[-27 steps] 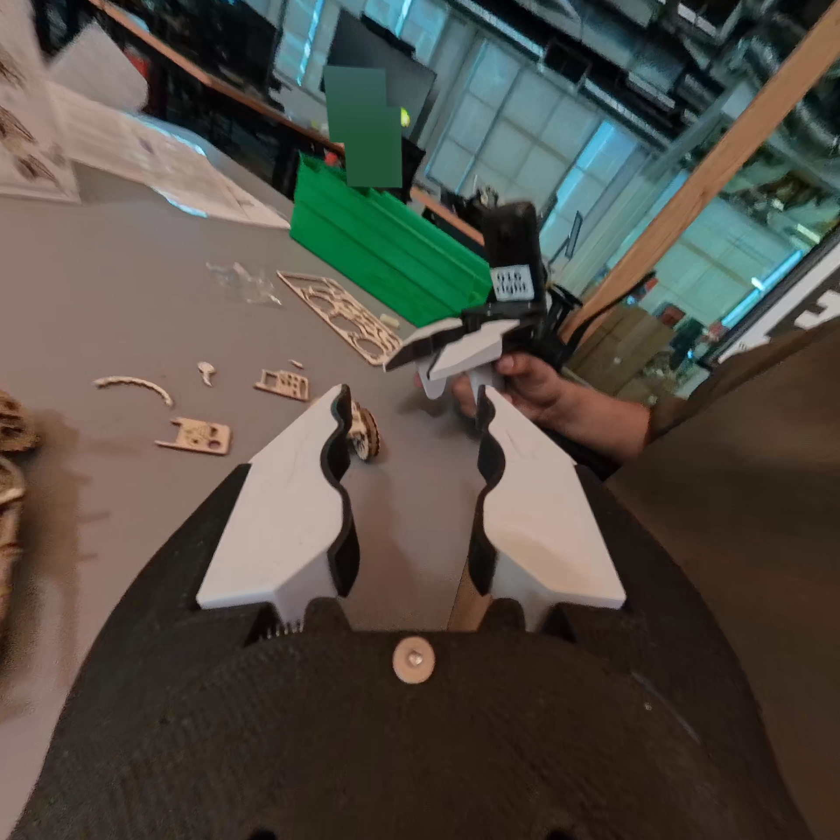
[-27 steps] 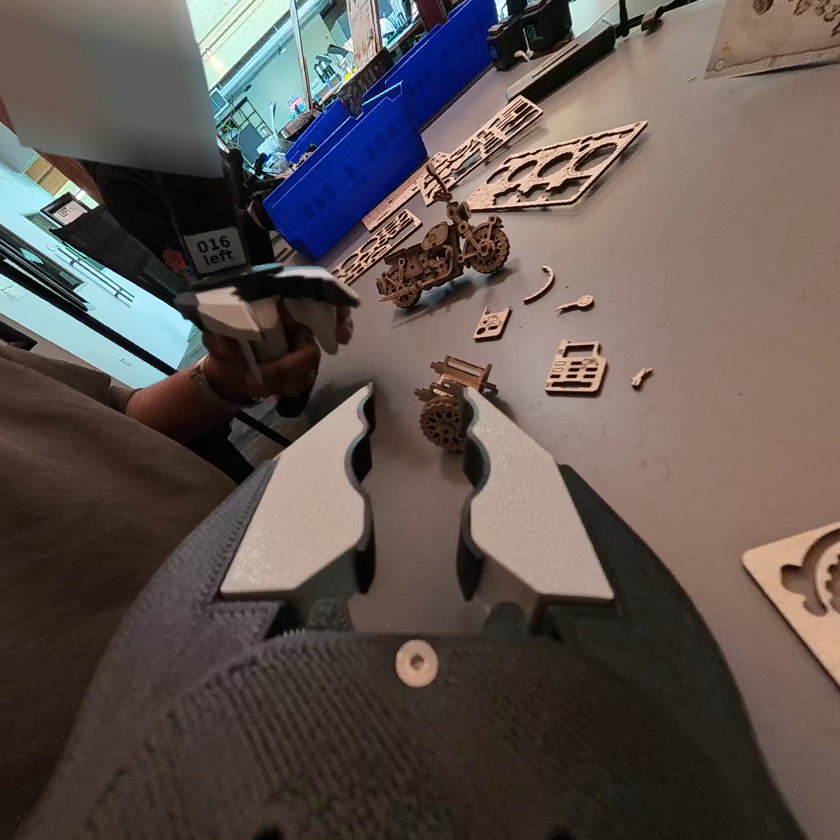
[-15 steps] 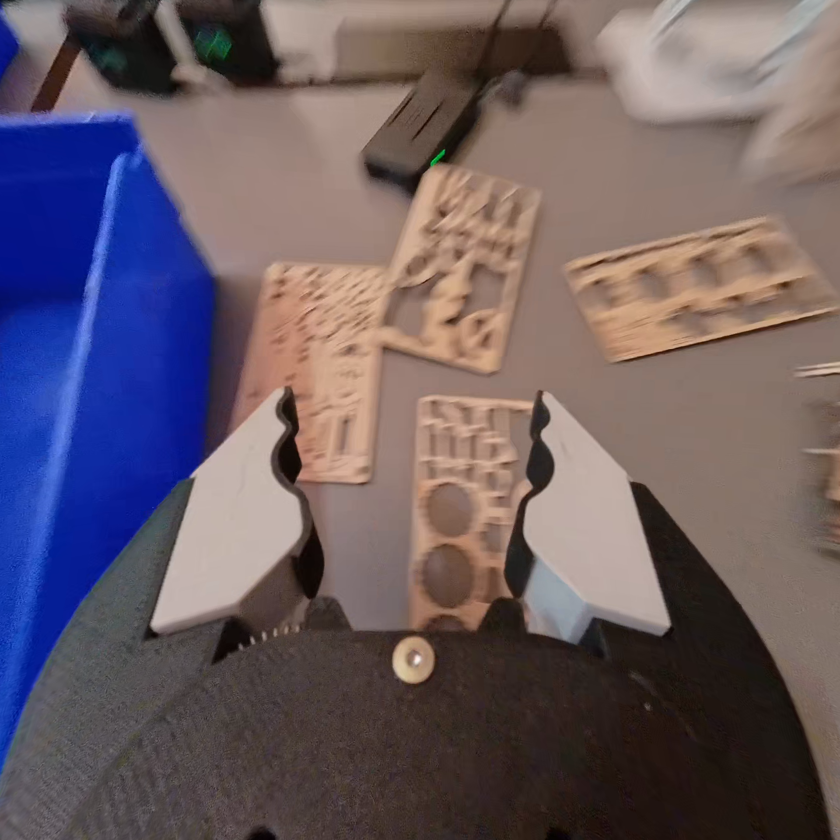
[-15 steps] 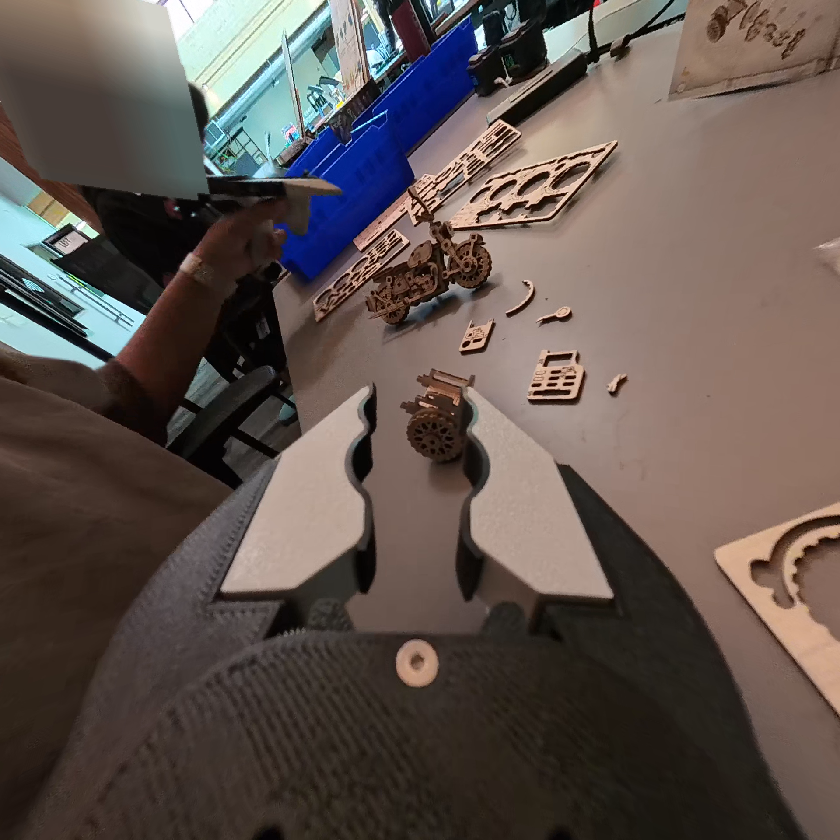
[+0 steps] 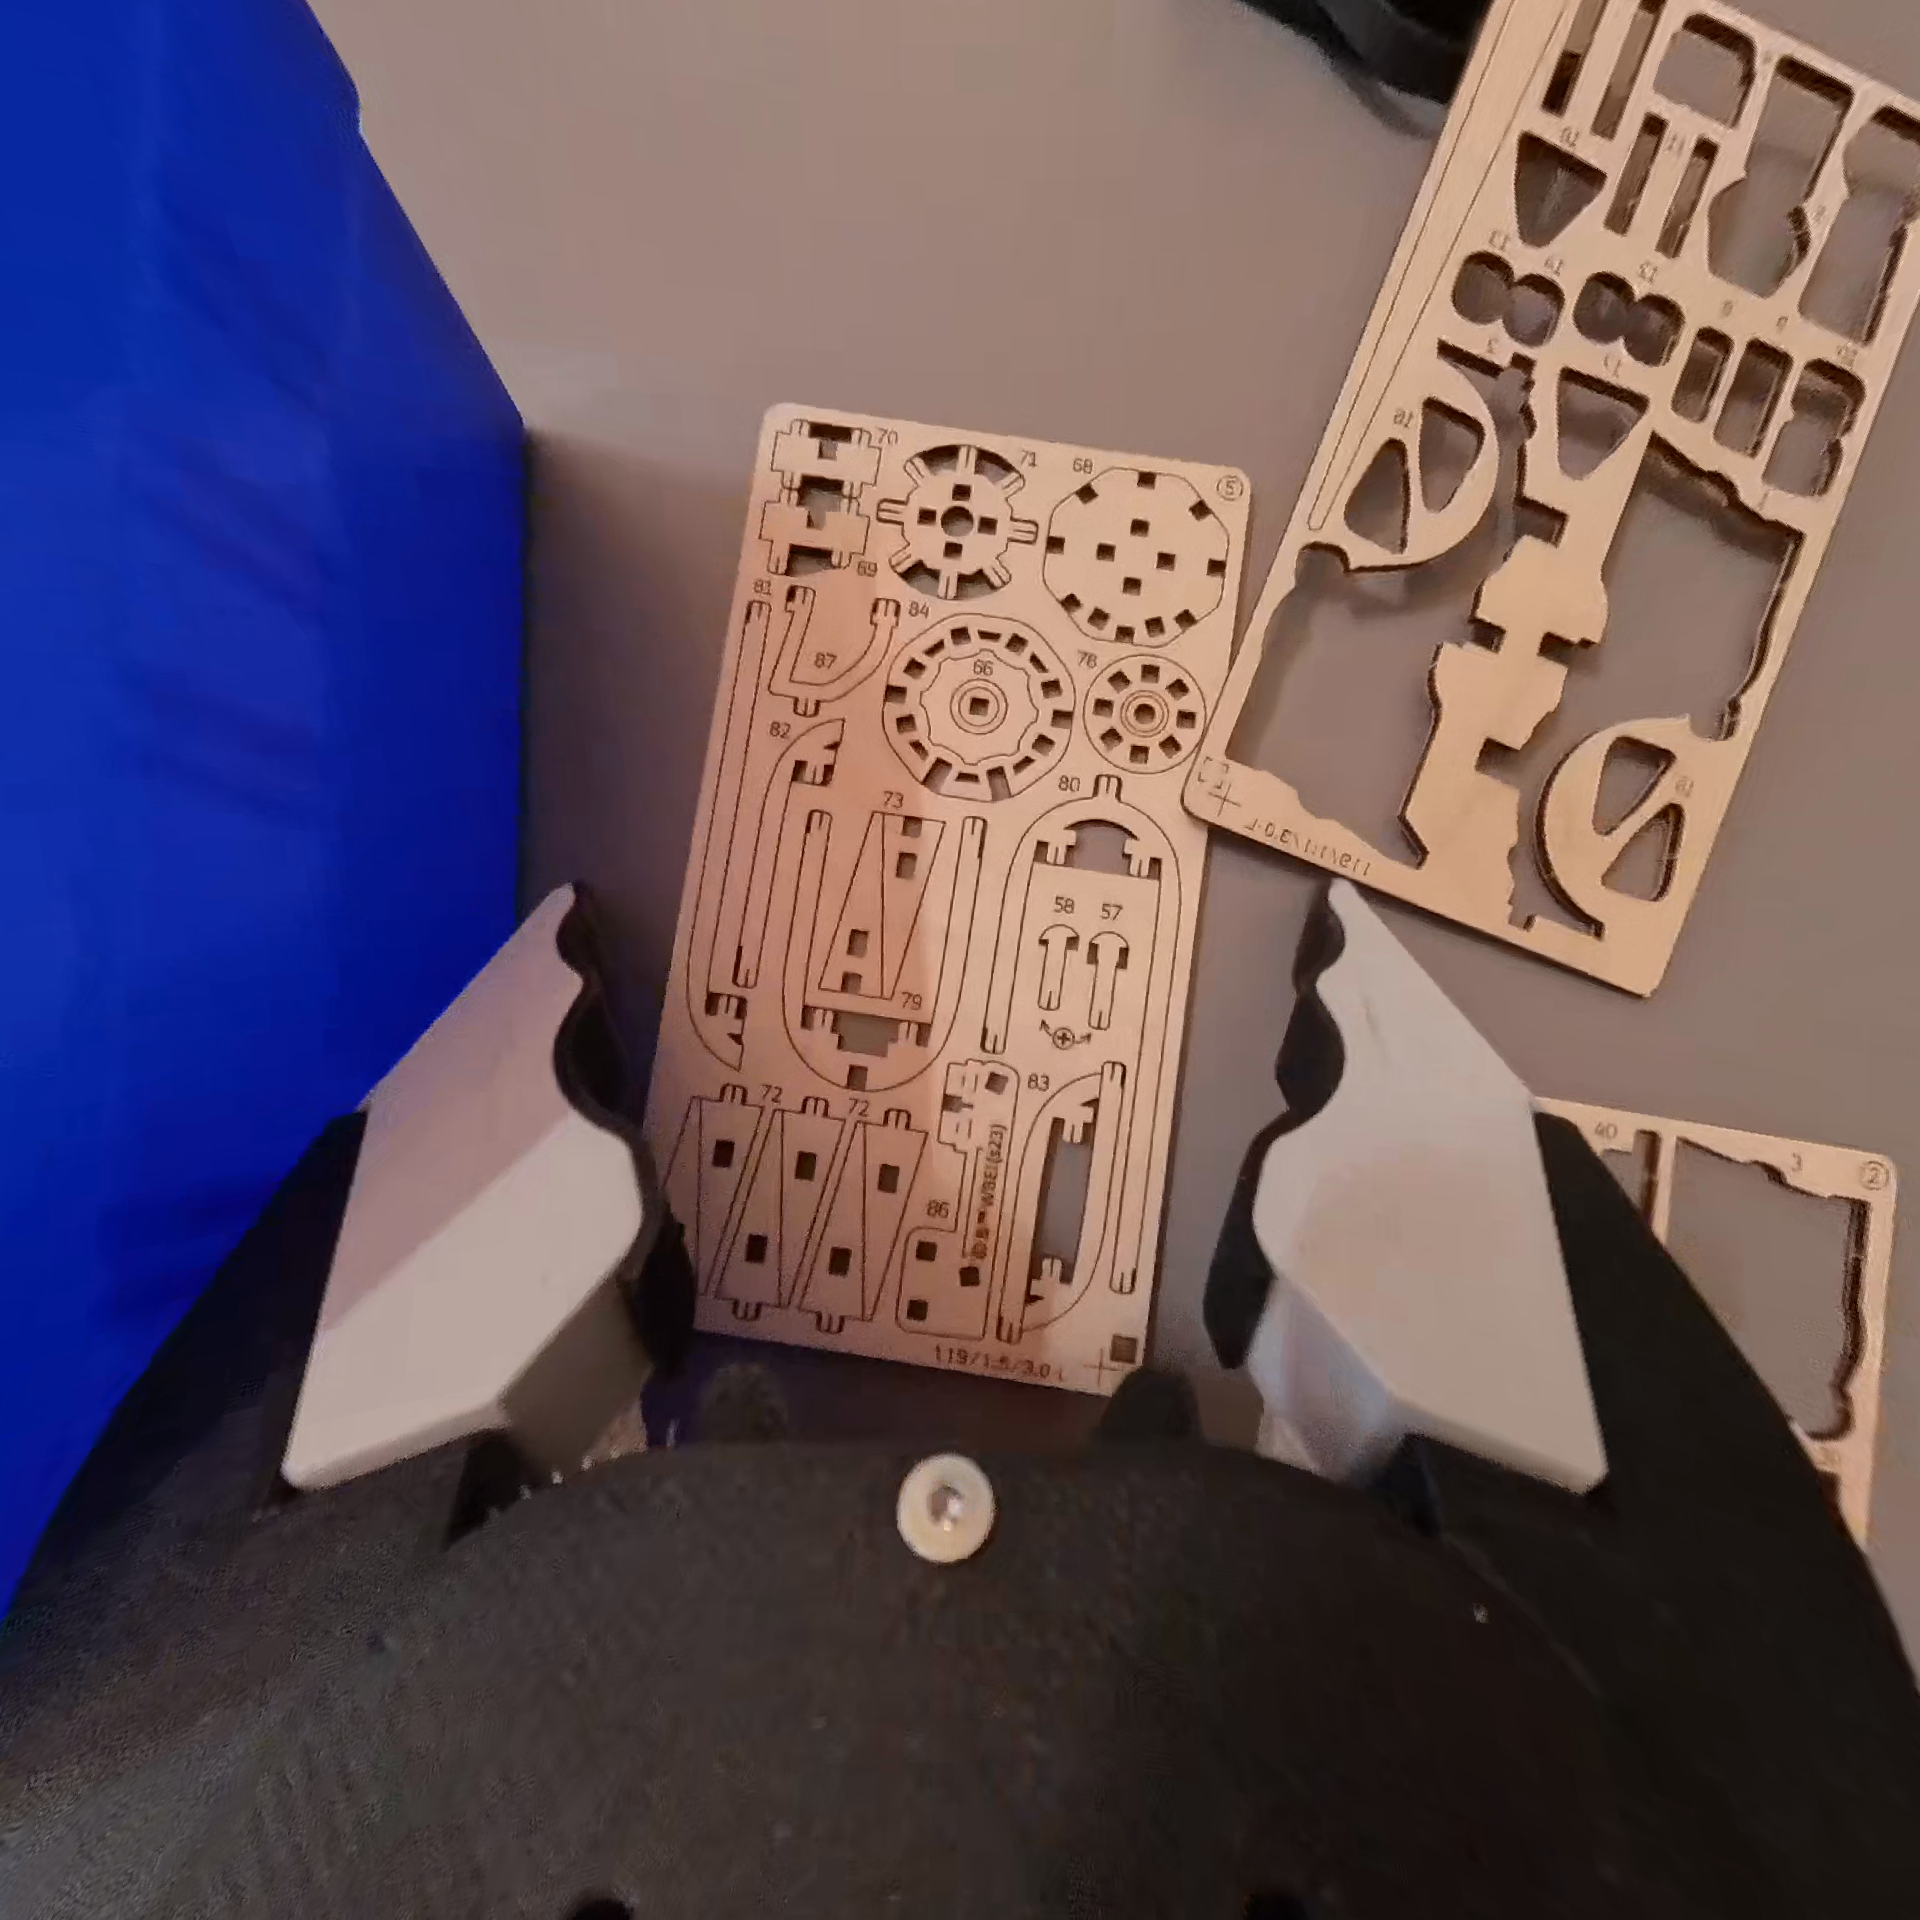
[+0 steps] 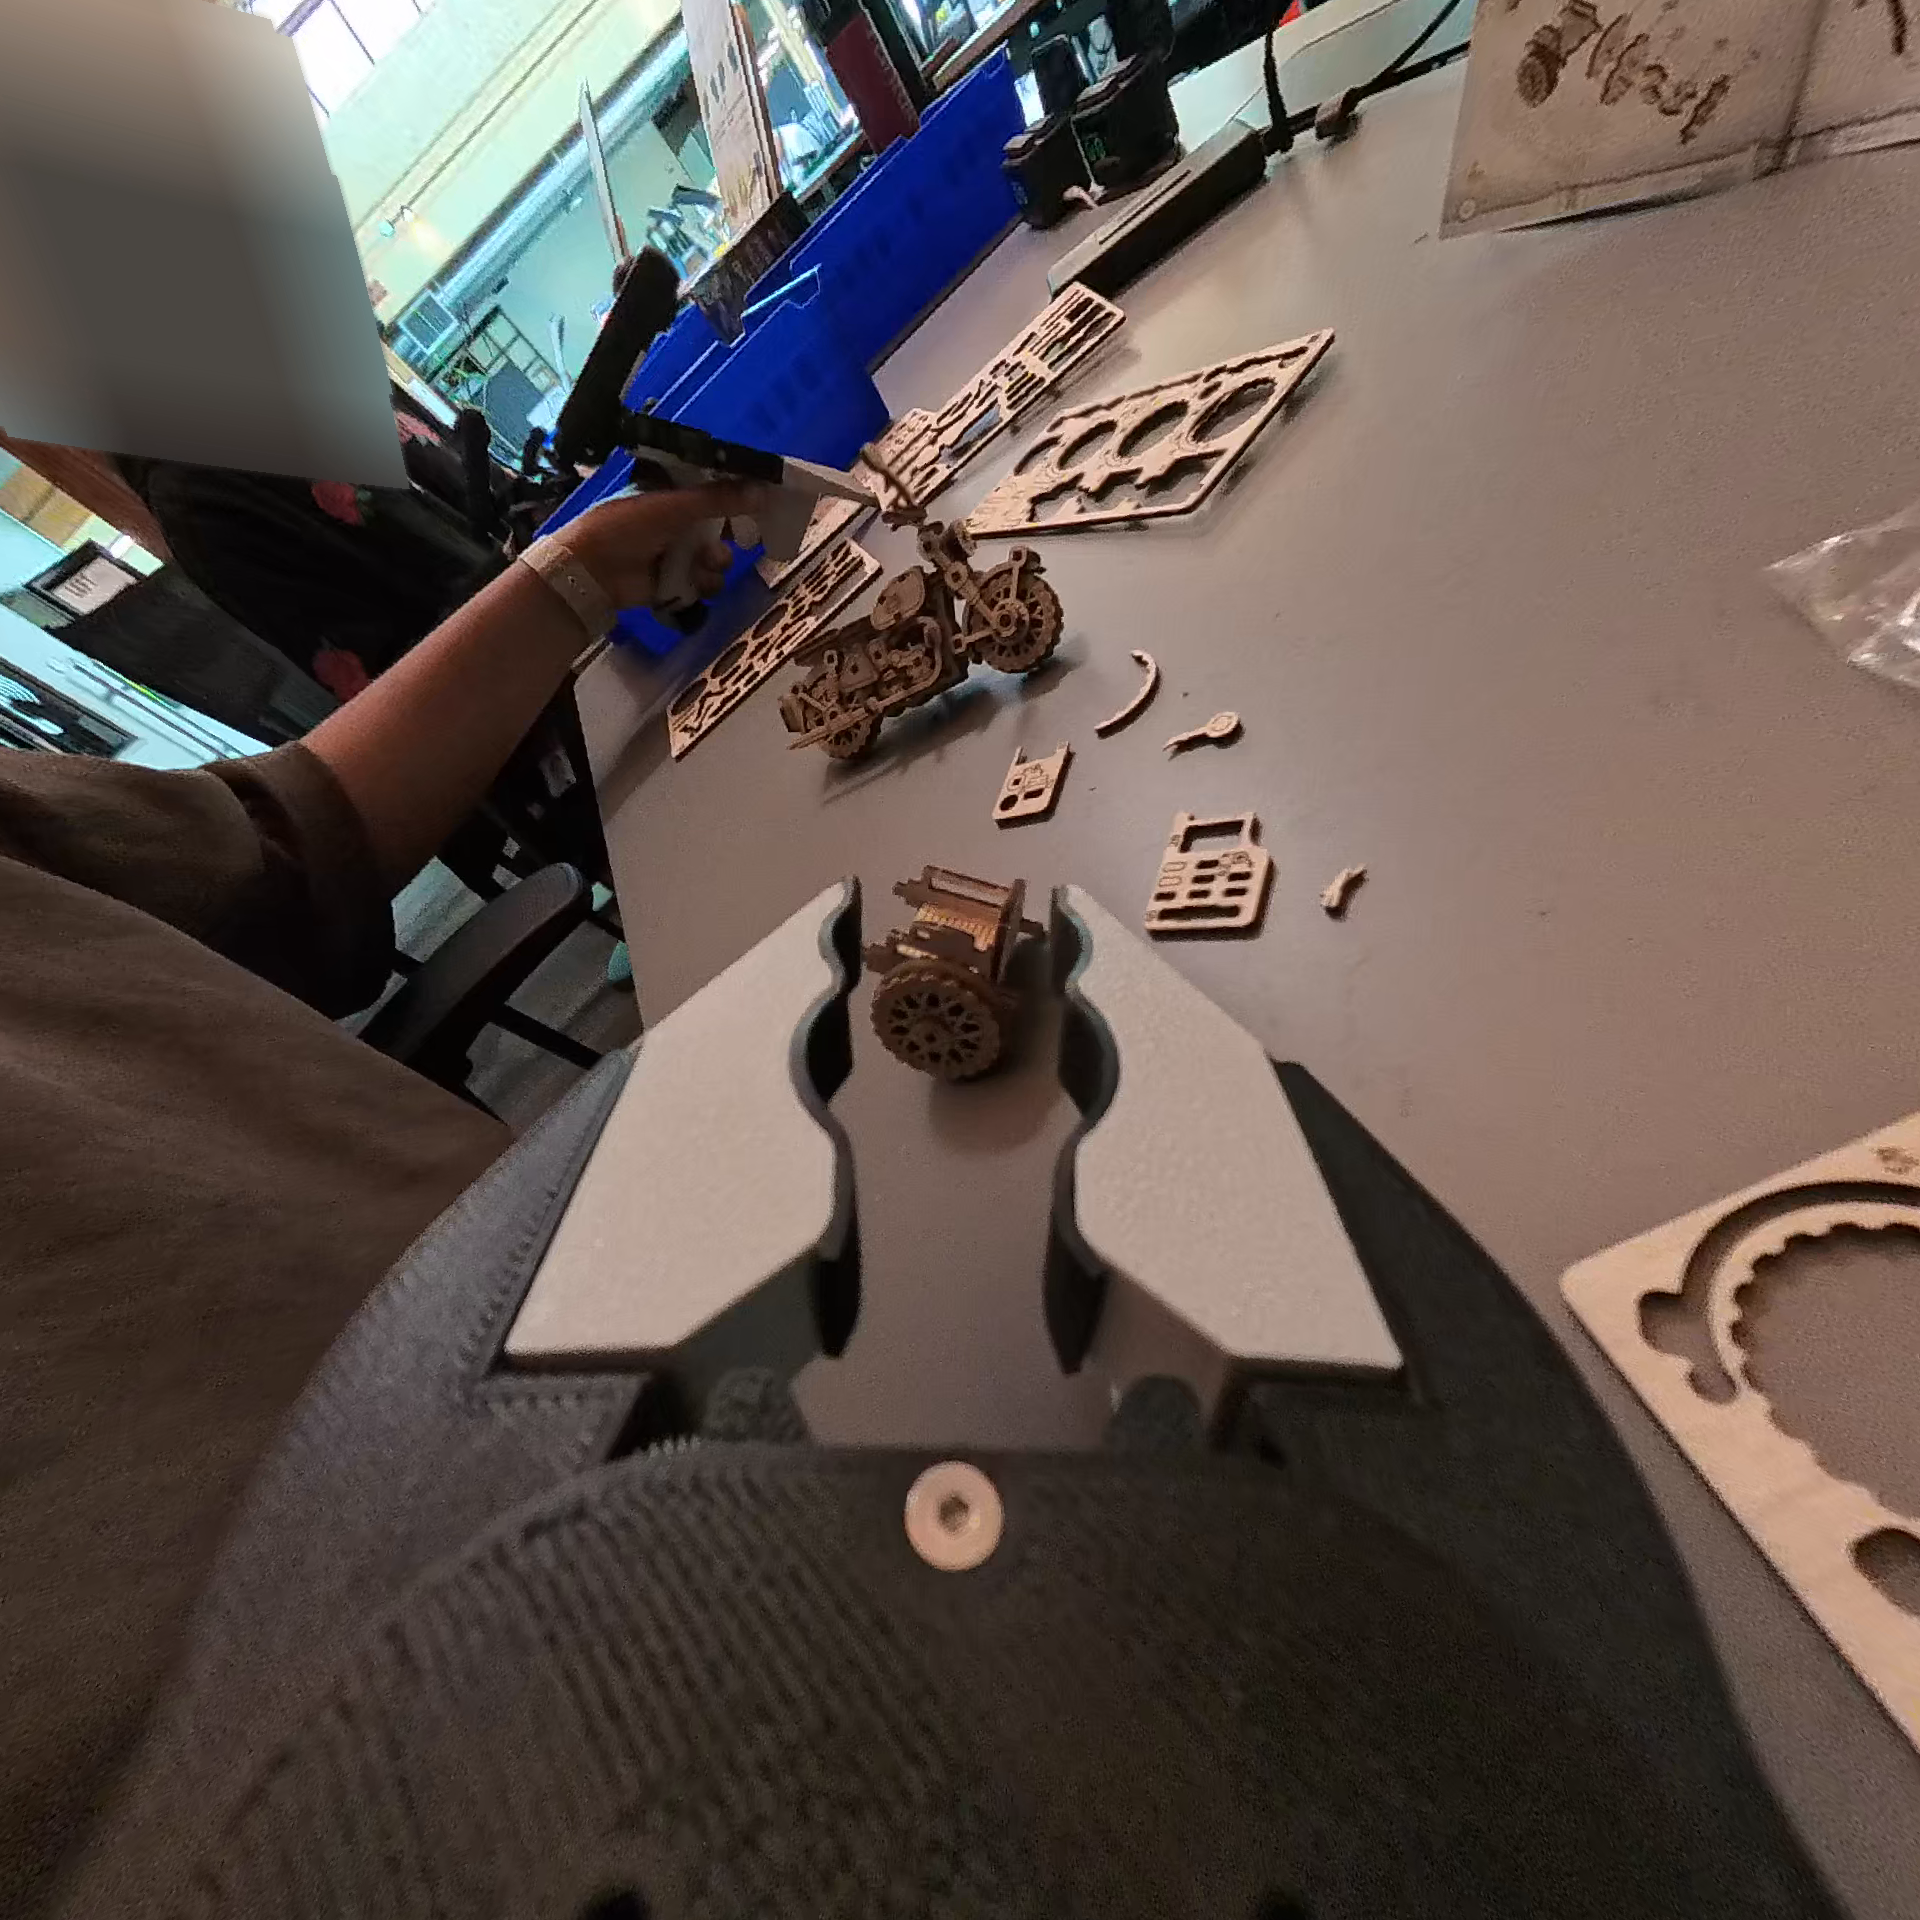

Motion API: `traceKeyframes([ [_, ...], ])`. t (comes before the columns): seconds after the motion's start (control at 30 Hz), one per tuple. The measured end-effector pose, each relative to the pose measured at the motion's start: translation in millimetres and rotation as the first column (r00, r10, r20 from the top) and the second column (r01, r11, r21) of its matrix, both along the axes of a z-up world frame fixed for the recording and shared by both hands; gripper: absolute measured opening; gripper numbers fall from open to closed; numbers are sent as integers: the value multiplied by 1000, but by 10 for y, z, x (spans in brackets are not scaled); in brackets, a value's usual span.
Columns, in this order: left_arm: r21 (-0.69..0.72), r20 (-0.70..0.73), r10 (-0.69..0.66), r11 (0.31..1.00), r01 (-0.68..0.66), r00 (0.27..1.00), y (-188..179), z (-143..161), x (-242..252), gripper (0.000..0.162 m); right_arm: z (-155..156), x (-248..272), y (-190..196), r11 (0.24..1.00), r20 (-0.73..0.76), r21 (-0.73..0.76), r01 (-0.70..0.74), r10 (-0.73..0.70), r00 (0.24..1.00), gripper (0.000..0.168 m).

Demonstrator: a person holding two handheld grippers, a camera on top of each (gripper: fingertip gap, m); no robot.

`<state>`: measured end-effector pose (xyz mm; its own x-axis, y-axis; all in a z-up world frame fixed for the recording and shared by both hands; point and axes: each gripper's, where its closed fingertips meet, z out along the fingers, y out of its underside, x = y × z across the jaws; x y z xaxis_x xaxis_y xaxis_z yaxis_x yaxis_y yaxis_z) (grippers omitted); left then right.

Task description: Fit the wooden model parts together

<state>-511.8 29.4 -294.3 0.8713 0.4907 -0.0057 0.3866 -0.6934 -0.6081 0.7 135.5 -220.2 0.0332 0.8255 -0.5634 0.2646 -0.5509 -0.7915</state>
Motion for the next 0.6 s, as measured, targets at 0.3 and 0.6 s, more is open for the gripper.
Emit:
traceKeyframes([
  [0.3,33,-57,-22,999,24,998,0,83,140,92,6,-5,-20,1000,-6,-12,-13,13,1000,34],
  [0.6,-46,-400,-29,999,12,916,-308,747,172,92,32,10,-75,1000,-14,-2,-24,24,1000,34],
])
